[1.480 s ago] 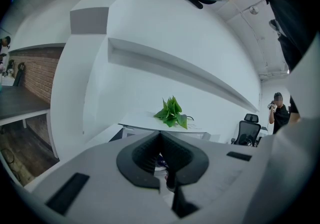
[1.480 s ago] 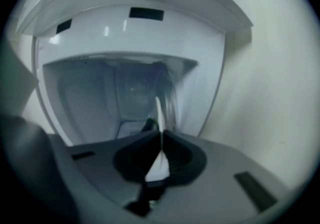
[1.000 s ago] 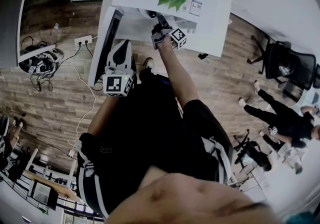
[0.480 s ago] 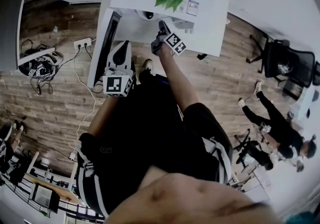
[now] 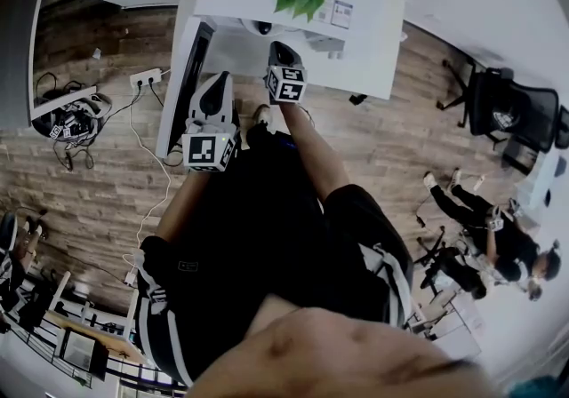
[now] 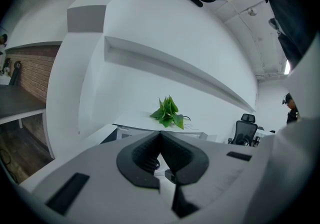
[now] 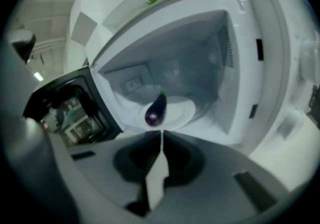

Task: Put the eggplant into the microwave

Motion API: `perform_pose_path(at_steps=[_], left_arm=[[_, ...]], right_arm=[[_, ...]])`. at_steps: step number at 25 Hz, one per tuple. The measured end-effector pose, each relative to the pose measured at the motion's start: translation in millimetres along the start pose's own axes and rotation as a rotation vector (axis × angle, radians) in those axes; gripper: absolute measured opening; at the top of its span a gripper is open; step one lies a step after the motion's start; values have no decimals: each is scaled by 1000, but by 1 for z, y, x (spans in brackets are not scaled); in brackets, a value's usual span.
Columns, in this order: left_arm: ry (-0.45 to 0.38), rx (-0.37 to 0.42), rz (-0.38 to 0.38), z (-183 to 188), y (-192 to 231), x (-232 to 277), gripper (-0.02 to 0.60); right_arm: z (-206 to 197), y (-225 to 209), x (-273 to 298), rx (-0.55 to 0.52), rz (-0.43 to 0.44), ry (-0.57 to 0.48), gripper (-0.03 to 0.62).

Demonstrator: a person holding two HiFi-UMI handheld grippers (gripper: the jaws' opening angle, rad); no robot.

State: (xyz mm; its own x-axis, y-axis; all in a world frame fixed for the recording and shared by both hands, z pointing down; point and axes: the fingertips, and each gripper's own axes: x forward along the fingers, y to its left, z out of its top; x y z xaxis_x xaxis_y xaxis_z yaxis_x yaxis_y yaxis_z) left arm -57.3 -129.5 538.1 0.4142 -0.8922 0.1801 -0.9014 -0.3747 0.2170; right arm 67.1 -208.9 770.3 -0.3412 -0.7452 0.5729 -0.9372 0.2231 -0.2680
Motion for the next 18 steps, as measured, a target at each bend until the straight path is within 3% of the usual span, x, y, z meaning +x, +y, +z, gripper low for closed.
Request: perform_pose_path(at_steps=[9,18], left_arm=[[8,1,-2,-3,8,0,32],[11,-9,9,-3,20,2,32]], right_arm=[[-7,13,27,-17,3,69,37],[1,12,39,4,-8,72,37]])
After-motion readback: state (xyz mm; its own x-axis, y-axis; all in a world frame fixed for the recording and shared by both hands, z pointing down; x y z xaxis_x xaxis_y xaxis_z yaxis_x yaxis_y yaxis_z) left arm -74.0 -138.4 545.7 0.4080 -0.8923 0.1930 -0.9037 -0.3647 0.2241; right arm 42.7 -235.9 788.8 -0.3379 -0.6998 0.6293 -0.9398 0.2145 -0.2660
